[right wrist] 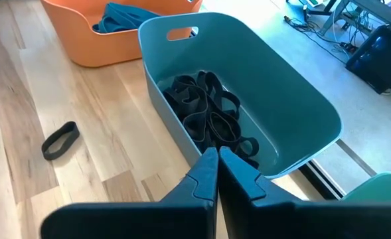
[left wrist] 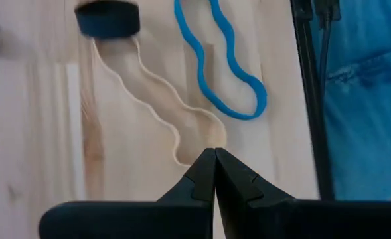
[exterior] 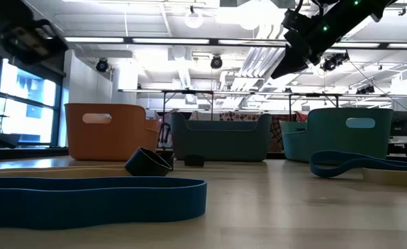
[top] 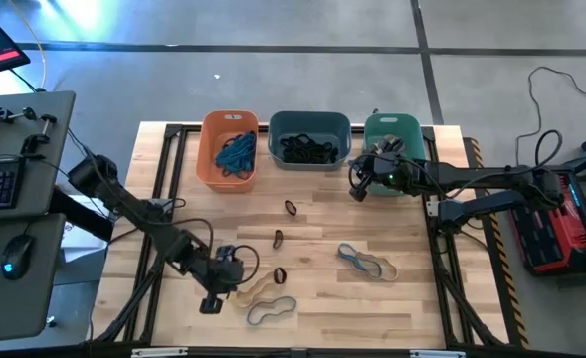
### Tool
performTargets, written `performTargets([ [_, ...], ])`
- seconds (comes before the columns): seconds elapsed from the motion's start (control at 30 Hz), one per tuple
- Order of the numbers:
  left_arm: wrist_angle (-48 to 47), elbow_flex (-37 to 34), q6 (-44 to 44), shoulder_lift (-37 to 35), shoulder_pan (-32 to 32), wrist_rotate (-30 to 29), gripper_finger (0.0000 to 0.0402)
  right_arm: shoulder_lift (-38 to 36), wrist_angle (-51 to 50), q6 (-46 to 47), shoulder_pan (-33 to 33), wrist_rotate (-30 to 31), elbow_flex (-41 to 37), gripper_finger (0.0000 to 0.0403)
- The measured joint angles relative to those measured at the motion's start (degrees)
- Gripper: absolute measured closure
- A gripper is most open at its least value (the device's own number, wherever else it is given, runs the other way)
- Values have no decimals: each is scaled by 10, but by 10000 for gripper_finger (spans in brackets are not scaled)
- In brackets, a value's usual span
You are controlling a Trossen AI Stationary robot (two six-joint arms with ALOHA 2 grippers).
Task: Sort rubber bands into baskets
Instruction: Put the brown rubber band into the green bin
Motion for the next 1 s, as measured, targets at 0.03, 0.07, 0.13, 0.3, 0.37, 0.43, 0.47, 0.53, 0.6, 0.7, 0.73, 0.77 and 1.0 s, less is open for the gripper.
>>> performTargets([
  [0.03,0,0,-22,0,-6,-4,400,0,0,-1,0,0,0,403],
  [0.07,2,0,-42,0,-11,-10,397,0,0,-1,0,0,0,403],
  [0.13,4,0,-73,5,-18,-24,389,0,-3,-2,0,0,0,403],
  [0.3,19,0,-121,40,-15,-30,353,0,-12,-2,0,0,0,403],
  [0.37,29,0,-124,56,-10,-27,336,0,-17,-1,0,0,0,403],
  [0.43,34,0,-117,66,-7,-26,319,0,-21,0,0,0,0,403],
  [0.47,38,0,-112,69,-5,-26,311,0,-22,0,0,0,0,403],
  [0.53,41,0,-103,70,-4,-28,299,0,-24,0,0,0,0,403],
  [0.6,41,0,-96,69,-4,-29,292,0,-25,0,0,0,0,403],
  [0.7,52,-17,-94,69,-4,-26,289,0,-26,0,0,0,0,403],
  [0.73,62,-27,-94,69,-4,-22,289,0,-26,0,0,0,0,403],
  [0.77,71,-38,-94,69,-4,-16,289,0,-26,0,0,0,0,403],
  [1.0,148,-94,-88,69,-4,-10,289,0,-26,-2,0,0,0,403],
])
